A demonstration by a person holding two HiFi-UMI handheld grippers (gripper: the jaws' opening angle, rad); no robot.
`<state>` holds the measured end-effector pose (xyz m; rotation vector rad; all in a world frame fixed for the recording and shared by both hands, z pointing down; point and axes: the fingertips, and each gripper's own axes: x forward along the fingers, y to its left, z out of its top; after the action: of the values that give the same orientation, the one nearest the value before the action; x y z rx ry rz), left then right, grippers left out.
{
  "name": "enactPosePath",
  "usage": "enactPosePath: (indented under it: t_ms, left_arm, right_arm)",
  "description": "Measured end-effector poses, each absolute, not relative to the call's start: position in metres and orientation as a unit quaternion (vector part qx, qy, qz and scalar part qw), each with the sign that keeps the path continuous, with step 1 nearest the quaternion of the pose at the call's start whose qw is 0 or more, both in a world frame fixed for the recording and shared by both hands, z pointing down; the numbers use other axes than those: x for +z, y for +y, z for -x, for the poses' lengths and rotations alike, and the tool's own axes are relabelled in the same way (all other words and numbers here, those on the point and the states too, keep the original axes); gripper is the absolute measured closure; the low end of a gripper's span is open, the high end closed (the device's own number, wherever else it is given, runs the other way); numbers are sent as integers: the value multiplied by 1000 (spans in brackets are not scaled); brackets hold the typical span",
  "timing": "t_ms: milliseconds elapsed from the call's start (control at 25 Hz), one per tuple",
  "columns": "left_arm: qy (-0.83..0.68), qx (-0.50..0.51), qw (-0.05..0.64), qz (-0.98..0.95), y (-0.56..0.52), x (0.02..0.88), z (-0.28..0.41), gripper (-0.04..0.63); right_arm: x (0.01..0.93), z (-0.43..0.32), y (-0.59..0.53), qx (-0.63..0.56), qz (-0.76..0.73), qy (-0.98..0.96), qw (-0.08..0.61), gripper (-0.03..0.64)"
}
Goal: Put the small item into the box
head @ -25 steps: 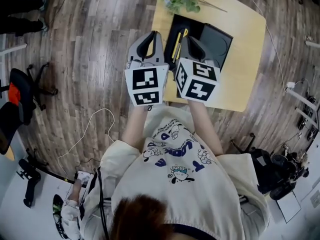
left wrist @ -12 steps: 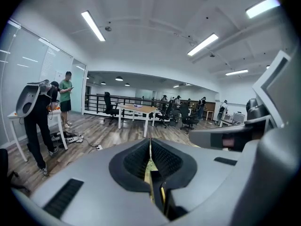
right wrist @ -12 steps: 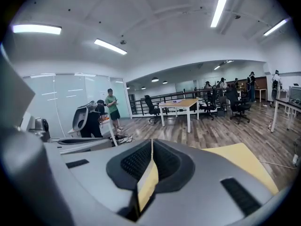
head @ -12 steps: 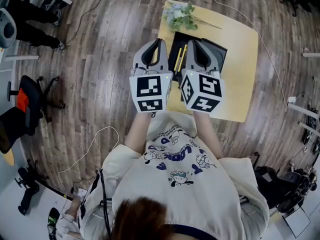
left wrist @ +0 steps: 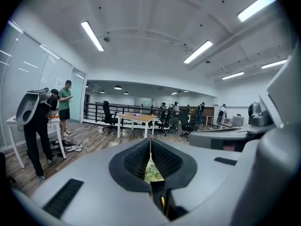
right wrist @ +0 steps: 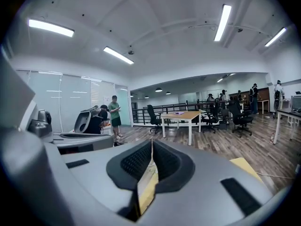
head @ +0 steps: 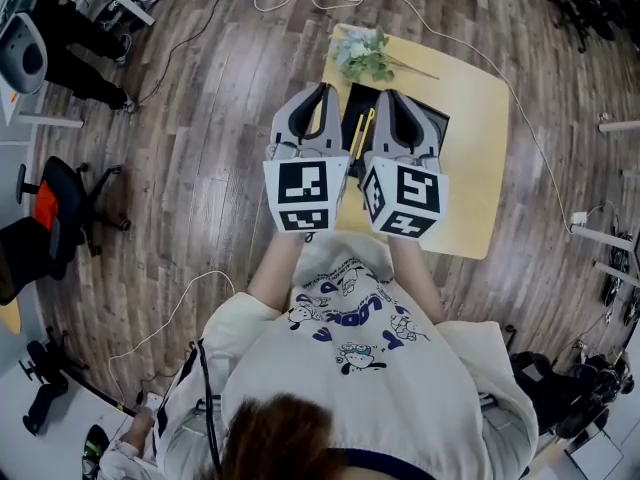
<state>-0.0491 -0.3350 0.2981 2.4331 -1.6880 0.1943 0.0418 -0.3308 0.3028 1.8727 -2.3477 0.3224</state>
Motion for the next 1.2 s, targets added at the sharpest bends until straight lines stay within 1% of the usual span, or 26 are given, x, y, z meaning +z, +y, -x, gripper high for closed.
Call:
enactPosePath:
  t_ms: [520,1200]
  left_arm:
    - [-573,56,73,-815,-327,286,51,572]
    - [-571,55,74,-816,-326,285,44,572]
  right_arm:
    - [297,-39,-322,98,-613,-782,54,581]
    - [296,-42,-322,100,-612,-783,53,583]
